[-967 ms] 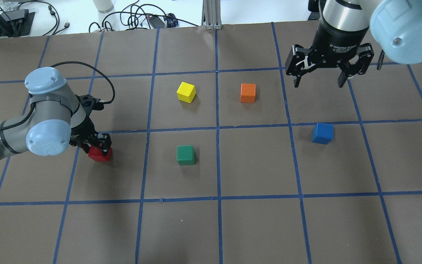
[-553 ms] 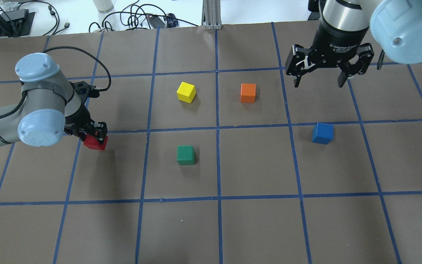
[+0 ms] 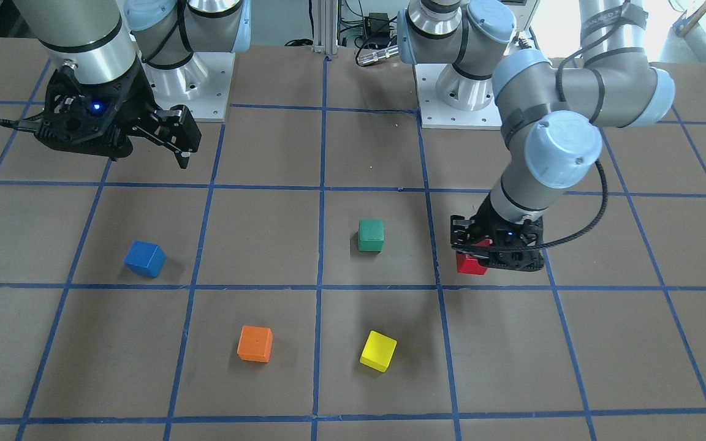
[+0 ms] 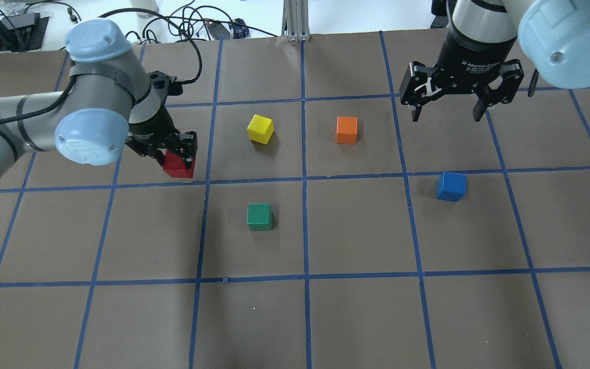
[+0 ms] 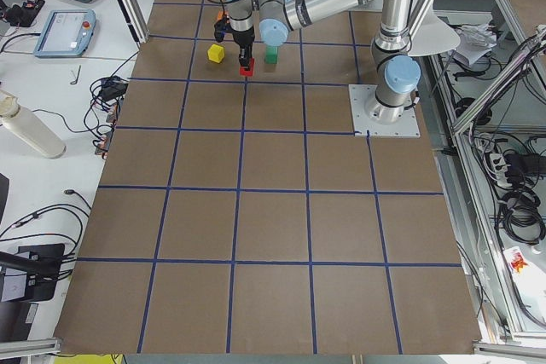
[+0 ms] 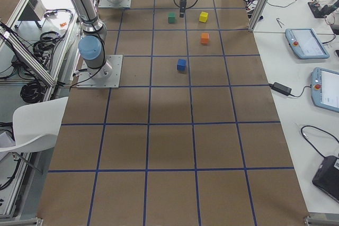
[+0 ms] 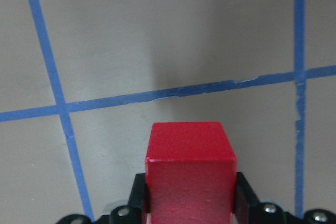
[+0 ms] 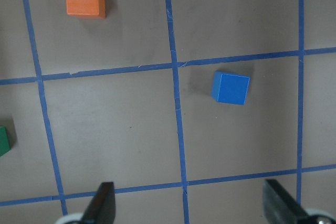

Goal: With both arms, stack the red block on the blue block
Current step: 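Carry the red cube with the left gripper to the table centre and set it down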

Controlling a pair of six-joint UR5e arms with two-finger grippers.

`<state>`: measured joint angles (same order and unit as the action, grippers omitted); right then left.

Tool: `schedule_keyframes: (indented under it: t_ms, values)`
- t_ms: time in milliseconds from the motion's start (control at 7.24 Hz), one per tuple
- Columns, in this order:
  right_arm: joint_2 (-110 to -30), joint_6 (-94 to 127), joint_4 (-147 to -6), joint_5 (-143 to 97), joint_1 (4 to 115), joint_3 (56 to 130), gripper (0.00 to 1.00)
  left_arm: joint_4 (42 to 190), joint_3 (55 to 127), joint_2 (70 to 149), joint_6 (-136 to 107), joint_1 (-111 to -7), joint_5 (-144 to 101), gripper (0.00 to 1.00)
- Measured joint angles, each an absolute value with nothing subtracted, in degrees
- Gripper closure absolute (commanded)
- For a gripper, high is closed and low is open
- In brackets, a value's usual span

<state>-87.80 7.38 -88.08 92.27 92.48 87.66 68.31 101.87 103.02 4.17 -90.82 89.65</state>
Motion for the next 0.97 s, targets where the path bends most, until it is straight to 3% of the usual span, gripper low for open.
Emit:
schedule_keyframes:
  t_ms: [553,967]
  values:
    - [-87.88,7.22,-87.96,92.28,91.82,87.46,0.0,68.5,96.17,107.33,-14.58,-107.97,84.4,0.94]
    - [-87.89,7.05,-87.68,92.25,90.65,87.45,0.0,65.87,94.88,112.4,-22.25,-114.86,83.96,0.93]
